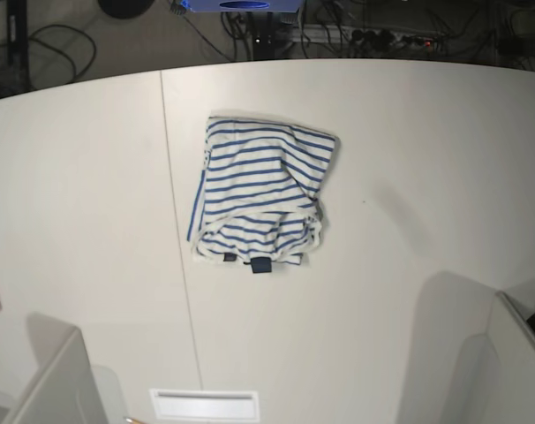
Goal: Fold the T-shirt properly
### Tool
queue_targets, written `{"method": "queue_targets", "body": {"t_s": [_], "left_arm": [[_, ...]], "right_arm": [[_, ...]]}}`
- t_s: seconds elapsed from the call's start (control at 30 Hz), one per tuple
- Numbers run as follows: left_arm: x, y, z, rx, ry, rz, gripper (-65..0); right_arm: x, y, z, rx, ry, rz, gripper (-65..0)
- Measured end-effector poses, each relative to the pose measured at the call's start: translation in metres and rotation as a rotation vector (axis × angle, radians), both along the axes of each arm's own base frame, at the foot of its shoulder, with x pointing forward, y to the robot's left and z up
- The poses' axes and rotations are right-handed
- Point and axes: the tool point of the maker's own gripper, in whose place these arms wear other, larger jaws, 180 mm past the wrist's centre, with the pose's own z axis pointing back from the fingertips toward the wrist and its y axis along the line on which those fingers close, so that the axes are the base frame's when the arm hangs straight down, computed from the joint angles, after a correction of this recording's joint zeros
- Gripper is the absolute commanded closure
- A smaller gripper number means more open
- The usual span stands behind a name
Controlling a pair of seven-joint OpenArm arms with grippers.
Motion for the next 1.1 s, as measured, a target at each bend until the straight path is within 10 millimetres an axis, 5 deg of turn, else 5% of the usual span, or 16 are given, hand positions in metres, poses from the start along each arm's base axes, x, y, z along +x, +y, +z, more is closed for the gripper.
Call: {"method": "queue_targets", "body": {"t_s": [0.23, 0.33, 0.57, 0.8, 1.1], "left_arm": [[-0.01, 0.011, -0.012, 0.206, 0.053, -0.457, 0.0], [-0.002, 0.006, -0.014, 0.214, 0.036, -0.46, 0.0], [0.023, 0.007, -0.016, 0.225, -0.008, -0.452, 0.0], [0.03, -0.042, -0.021, 0.15, -0.027, -0.435, 0.0], [0.03, -0.025, -0.021, 0.181, -0.019, -0.44, 0.0]], "right_arm": [[0.022, -0.029, -0.017, -0.069, 0.157, -0.096, 0.0], [0.018, -0.039, -0.019, -0.091, 0.202, -0.107, 0.0], [0.003, -0.026, -0.018, -0.068, 0.224, -0.106, 0.0], [-0.007, -0.061, -0.015, -0.126, 0.242, -0.11, 0.0], [-0.01, -0.047, -0.016, -0.106, 0.246, -0.112, 0.0]]}}
